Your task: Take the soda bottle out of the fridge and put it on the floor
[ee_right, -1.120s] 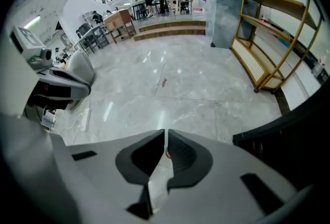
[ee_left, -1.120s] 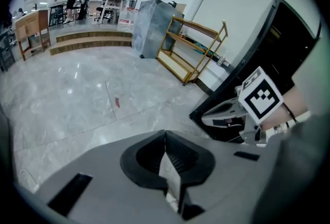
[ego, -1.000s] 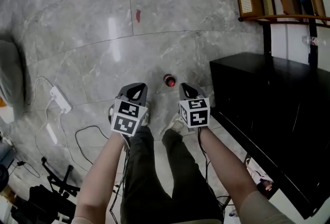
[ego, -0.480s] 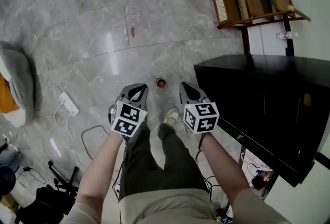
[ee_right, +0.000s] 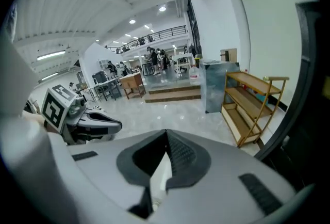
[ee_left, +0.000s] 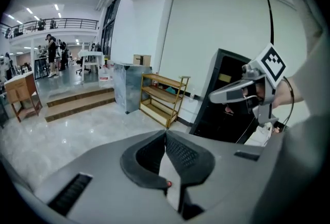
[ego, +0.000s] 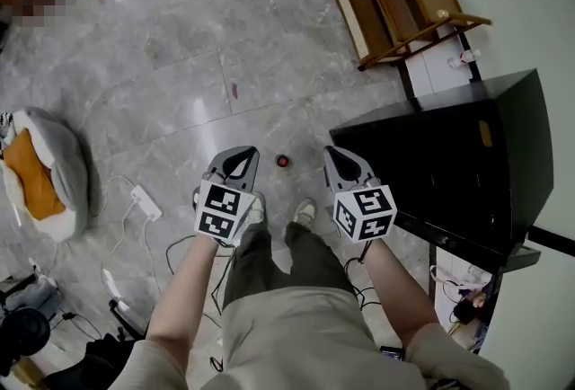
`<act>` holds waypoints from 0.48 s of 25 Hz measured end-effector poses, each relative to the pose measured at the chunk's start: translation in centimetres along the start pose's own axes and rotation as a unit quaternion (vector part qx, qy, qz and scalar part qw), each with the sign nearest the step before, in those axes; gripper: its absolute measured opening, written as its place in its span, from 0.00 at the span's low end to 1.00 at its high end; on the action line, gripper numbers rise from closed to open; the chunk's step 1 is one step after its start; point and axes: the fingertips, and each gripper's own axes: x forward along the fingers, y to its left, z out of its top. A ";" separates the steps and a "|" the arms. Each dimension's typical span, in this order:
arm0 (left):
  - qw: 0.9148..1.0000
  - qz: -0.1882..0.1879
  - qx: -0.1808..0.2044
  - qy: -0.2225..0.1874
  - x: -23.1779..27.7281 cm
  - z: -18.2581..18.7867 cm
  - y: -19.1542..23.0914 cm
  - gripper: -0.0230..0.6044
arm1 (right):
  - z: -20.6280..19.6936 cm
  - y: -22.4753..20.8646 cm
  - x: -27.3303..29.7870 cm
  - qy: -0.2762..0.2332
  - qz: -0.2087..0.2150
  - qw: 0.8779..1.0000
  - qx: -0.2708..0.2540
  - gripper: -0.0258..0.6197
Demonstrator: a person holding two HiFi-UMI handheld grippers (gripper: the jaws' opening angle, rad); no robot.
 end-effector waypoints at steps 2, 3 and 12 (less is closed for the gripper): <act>1.000 0.008 0.004 -0.013 -2.5 2.5 -0.7 0.05 | 2.3 0.8 -2.8 -0.028 -0.001 0.999 -0.015 0.03; 1.000 0.009 0.005 -0.021 -3.8 3.7 -1.3 0.05 | 3.4 1.2 -4.1 -0.044 -0.002 0.999 -0.026 0.03; 0.992 0.024 0.037 -0.114 -12.4 14.9 -5.7 0.05 | 13.7 3.7 -14.1 -0.159 0.011 0.984 -0.085 0.03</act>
